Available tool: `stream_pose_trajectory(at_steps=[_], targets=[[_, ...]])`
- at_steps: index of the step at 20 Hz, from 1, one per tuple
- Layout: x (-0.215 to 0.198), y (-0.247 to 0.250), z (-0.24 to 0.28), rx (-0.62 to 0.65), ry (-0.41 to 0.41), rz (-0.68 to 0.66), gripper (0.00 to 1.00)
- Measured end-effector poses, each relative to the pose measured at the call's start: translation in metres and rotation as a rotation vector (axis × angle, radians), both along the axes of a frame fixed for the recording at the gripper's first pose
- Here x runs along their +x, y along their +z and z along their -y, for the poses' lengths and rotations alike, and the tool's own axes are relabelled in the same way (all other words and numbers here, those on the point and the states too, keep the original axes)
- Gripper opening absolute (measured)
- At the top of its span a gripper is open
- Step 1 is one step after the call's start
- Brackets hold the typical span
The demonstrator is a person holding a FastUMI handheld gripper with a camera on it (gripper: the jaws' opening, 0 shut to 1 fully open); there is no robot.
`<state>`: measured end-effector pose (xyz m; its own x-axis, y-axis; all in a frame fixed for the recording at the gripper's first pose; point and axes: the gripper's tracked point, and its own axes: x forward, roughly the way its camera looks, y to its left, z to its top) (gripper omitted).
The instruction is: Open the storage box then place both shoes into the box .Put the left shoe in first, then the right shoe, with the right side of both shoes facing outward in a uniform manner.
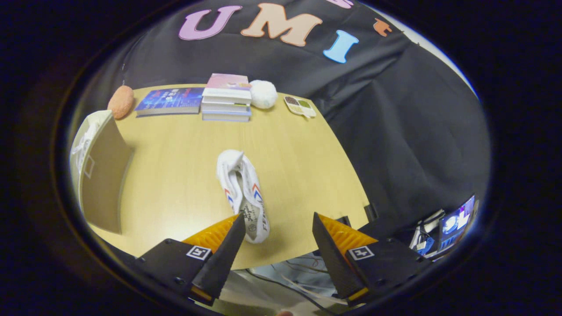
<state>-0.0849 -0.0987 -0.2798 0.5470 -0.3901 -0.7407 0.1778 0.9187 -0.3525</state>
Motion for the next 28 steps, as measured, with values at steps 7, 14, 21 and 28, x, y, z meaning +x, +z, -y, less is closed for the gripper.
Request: stream_pose_trajectory(at_steps=[7,14,21,28], targets=[[0.016,-0.058,0.018,0.081,0.05,-0.09,0.97],[0.052,-0.115,0.004,0.155,0.14,-0.153,0.97],[0.087,-0.122,0.009,0.114,0.228,-0.074,0.85],[0.121,-0.13,0.005,0.152,0.241,0.07,0.67]])
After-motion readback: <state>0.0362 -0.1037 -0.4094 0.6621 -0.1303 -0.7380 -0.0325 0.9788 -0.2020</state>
